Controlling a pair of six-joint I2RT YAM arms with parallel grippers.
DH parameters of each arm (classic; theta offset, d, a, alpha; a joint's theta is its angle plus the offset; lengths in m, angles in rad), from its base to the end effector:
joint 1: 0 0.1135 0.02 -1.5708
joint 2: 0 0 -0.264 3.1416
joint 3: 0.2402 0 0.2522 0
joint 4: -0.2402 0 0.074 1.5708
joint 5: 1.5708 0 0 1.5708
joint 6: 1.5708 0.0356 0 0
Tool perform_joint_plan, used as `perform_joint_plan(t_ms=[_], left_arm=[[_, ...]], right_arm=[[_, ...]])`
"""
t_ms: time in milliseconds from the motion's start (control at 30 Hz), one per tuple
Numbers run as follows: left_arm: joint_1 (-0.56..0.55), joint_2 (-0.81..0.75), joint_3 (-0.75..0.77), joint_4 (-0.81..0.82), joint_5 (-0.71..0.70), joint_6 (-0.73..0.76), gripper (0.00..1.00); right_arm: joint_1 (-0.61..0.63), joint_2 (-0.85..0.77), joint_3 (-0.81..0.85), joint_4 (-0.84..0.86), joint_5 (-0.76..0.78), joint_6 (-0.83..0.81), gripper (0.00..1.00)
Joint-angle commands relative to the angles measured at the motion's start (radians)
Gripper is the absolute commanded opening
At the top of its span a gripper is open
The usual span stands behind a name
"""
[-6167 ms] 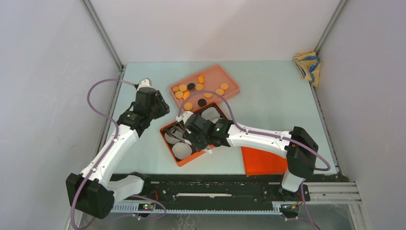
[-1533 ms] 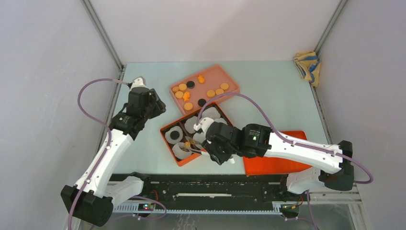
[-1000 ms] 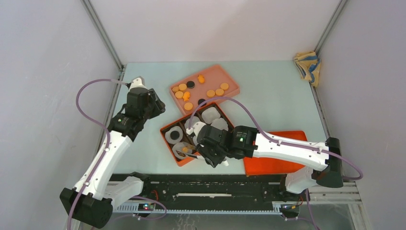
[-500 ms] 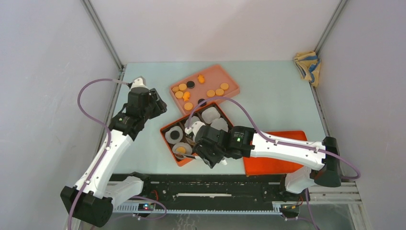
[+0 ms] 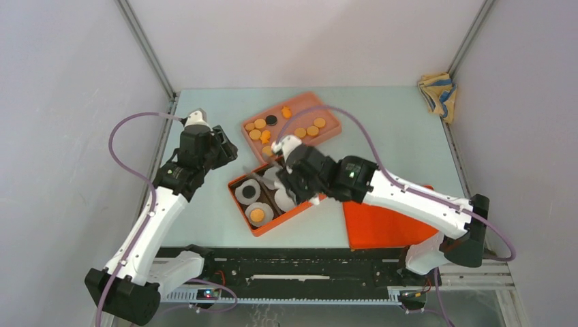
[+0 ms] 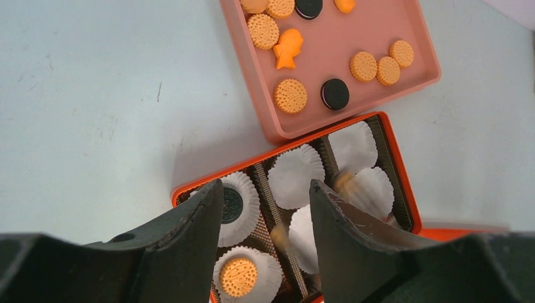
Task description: Pack the cookies
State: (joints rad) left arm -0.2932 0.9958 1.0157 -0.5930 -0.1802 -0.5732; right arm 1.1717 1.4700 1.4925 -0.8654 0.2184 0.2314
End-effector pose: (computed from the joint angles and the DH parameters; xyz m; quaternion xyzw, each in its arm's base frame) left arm 0.2046 -0.0551 0.3408 -0.1647 0.8600 -0.1283 0.4656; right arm 0.1273 0.2820 0.3605 -0.3862 0.8457 0.1506 0.3360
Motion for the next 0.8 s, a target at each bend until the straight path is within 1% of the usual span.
perform_joint_plan(t_ms=[0, 67, 167, 433, 533, 767], left_arm=[[0.006, -0.024, 0.023, 0.031, 0.002, 0.028, 0.58], [0.006, -0.021, 0.023, 0.033, 0.002, 0.030, 0.58], [0.006, -0.012, 0.023, 0.033, -0.002, 0.038, 0.58], [0.006, 0.005, 0.025, 0.030, -0.026, 0.052, 0.58], [0.006, 0.010, 0.025, 0.029, -0.028, 0.051, 0.58], [0.008, 0.016, 0.020, 0.036, -0.019, 0.049, 0.59]], right_arm=[[-0.134, 0.028, 0.080, 0.133, 0.036, -0.064, 0.55], [-0.200, 0.104, 0.127, 0.151, 0.026, -0.085, 0.55], [-0.254, 0.209, 0.202, 0.157, 0.019, -0.105, 0.54], [-0.323, 0.440, 0.367, 0.156, -0.039, -0.123, 0.54], [-0.335, 0.496, 0.400, 0.149, -0.044, -0.125, 0.54], [-0.384, 0.569, 0.414, 0.156, -0.074, -0.120, 0.54]])
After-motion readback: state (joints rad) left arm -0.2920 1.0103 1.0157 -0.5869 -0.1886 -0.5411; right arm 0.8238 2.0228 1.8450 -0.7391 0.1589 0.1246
